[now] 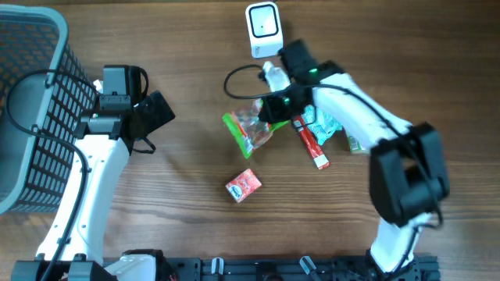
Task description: Scan the item barcode
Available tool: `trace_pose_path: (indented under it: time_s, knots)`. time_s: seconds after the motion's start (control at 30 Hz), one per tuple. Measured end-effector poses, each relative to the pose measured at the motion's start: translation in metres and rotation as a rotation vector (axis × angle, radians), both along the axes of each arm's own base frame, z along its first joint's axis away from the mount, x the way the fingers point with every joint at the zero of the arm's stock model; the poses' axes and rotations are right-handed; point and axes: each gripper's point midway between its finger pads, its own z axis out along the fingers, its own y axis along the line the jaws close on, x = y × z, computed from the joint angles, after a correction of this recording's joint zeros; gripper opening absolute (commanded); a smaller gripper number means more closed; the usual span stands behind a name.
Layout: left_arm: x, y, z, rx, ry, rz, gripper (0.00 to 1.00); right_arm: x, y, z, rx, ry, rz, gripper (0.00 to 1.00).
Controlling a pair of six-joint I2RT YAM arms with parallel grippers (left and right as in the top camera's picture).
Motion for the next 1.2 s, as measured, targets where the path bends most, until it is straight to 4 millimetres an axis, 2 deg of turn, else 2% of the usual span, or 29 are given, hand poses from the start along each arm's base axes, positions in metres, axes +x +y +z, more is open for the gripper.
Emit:
trace_pose_path:
  time_s: [0.07,0.17,0.23,0.27,0.33,0.43,0.47,0.63,1.2]
  knots:
    - [0.0,0.0,0.0,0.0,-0.001,0.0,1.0,-0.008,-0.012,0.025,0.012,-0.014,0.007,0.04]
    - [0.0,0.0,0.0,0.0,0.0,0.0,1.0,-0.033,-0.03,0.081,0.047,-0.053,0.017,0.04]
    - [0.0,0.0,0.0,0.0,-0.001,0.0,1.0,-0.046,-0.035,0.104,0.092,-0.07,0.04,0.04]
    - [0.0,0.0,0.0,0.0,0.0,0.0,1.0,-0.059,-0.038,0.128,0.161,-0.077,0.048,0.04]
    - [0.0,0.0,0.0,0.0,0.0,0.0,1.0,-0.076,-0.046,0.156,0.273,-0.059,0.052,0.04]
    - [0.0,0.0,0.0,0.0,0.0,0.0,1.0,-0.087,-0.061,0.194,0.419,-0.086,0.03,0.04]
    - [0.0,0.0,0.0,0.0,0.0,0.0,1.0,-0.089,-0.067,0.201,0.443,-0.092,0.018,0.04]
    - [0.0,0.0,0.0,0.0,0.0,0.0,1.0,-0.103,-0.076,0.212,0.533,-0.057,0.027,0.04]
    - [0.0,0.0,0.0,0.0,0.0,0.0,1.0,-0.095,-0.073,0.22,0.573,-0.127,0.063,0.04]
